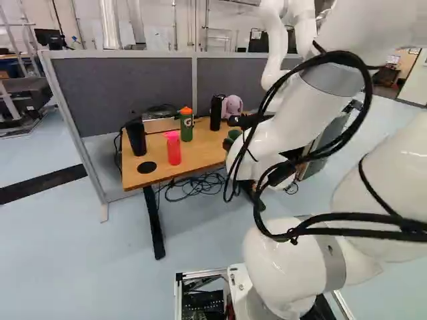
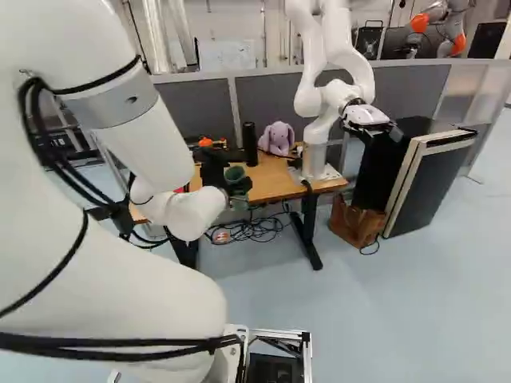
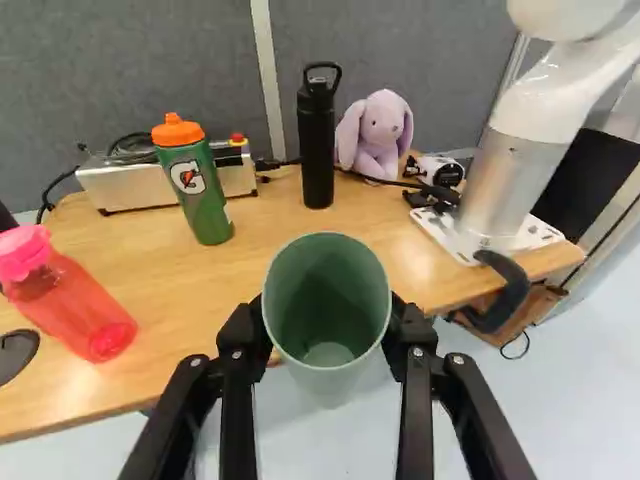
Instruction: Place the green cup on the table
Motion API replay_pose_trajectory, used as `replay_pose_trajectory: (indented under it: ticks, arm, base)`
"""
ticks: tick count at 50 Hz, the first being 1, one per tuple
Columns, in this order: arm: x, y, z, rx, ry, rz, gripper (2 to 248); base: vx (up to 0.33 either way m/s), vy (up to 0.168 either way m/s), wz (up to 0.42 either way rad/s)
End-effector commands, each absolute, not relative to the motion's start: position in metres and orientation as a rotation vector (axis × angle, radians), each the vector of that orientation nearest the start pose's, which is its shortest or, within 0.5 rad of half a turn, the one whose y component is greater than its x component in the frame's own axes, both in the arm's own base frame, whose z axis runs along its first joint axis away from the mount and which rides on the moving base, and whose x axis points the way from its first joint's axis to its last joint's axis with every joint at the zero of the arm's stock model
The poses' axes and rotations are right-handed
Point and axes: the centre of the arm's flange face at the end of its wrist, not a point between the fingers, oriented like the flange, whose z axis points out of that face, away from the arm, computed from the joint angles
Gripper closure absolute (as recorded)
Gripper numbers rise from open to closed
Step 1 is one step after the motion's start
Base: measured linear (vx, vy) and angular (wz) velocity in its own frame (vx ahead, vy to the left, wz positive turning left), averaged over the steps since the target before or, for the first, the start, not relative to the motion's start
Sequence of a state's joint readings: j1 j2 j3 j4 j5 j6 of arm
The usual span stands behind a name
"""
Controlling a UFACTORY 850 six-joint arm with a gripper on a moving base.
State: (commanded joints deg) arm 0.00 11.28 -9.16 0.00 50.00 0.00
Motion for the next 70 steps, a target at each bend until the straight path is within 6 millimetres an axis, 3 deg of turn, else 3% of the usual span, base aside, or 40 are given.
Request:
replay_pose_trajectory:
  ticks: [45,70]
  arm:
    - [0.386,0.004,0.415,-2.469,-0.012,-1.933,125]
    - [0.437,0.015,0.416,-2.466,-0.110,-1.902,125]
  base:
    - [0.003,0.000,-0.001]
    - [0.000,0.000,0.000]
